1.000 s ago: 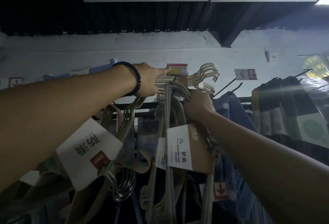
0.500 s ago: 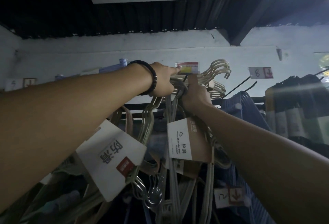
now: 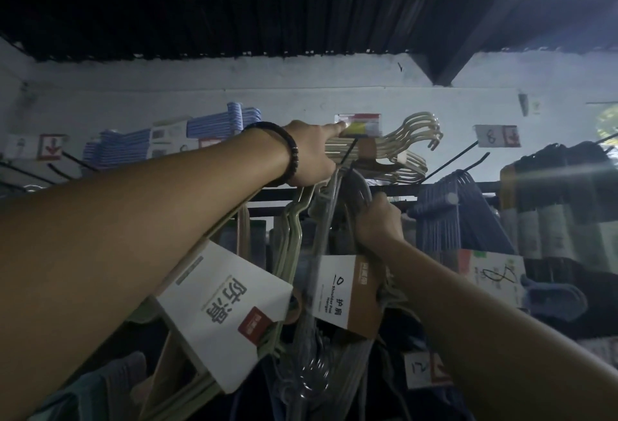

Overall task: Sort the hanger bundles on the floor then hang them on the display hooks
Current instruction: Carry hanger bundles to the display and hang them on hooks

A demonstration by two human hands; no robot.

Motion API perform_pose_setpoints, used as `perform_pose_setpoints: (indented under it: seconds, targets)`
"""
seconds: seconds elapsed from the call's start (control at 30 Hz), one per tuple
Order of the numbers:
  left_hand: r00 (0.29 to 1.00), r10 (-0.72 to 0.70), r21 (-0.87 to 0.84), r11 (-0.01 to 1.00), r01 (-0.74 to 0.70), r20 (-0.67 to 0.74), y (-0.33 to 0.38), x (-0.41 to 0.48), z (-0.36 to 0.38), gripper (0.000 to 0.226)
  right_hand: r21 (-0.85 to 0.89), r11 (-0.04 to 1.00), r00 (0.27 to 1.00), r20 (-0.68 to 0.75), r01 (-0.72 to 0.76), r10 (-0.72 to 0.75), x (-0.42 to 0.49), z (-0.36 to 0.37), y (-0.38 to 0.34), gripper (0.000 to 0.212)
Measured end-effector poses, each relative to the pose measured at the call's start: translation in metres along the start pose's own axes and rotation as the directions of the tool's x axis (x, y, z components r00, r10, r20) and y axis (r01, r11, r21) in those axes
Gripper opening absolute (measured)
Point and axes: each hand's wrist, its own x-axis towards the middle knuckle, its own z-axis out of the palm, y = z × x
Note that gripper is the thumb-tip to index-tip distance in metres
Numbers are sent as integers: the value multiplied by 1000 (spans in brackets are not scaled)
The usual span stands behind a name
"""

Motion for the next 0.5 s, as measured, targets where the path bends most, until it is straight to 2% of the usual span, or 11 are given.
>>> perform_pose_setpoints:
  seconds: [0.13, 0.2, 0.27, 0.33, 0.37, 0.43, 0.47, 0.5]
  targets:
    - [1000, -1, -127, 992, 0, -8, -4, -1, 8, 78, -37, 998, 995, 85, -48, 51, -9, -16, 5, 50]
    - [1000, 2, -206, 979, -4, -11, -6, -2, 12, 78, -64, 998, 999, 32, -8, 10, -25, -28, -1, 56]
    - [1000, 12, -259, 966, -18, -27, -5, 0, 15, 78, -44, 990, 984, -111, 135, -139, -51, -41, -11, 47]
    - [998, 21, -320, 947, -40, -63, -1, 0, 18, 76, 100, 950, 946, -171, 295, -275, -89, -54, -22, 30]
    - [996, 18, -355, 933, -49, -90, 0, -1, 20, 75, 210, 924, 947, -113, 319, -302, -108, -59, -25, 26]
    - [991, -22, -473, 880, -45, -135, -1, -3, 26, 74, 333, 926, 954, 170, 179, -246, -142, -66, -30, 36]
    - [989, -51, -544, 839, -31, -136, -3, -8, 30, 75, 287, 952, 943, 273, 108, -190, -155, -67, -29, 44]
    - [989, -75, -607, 795, -17, -127, -4, -13, 34, 77, 206, 974, 940, 304, 96, -157, -163, -66, -25, 48]
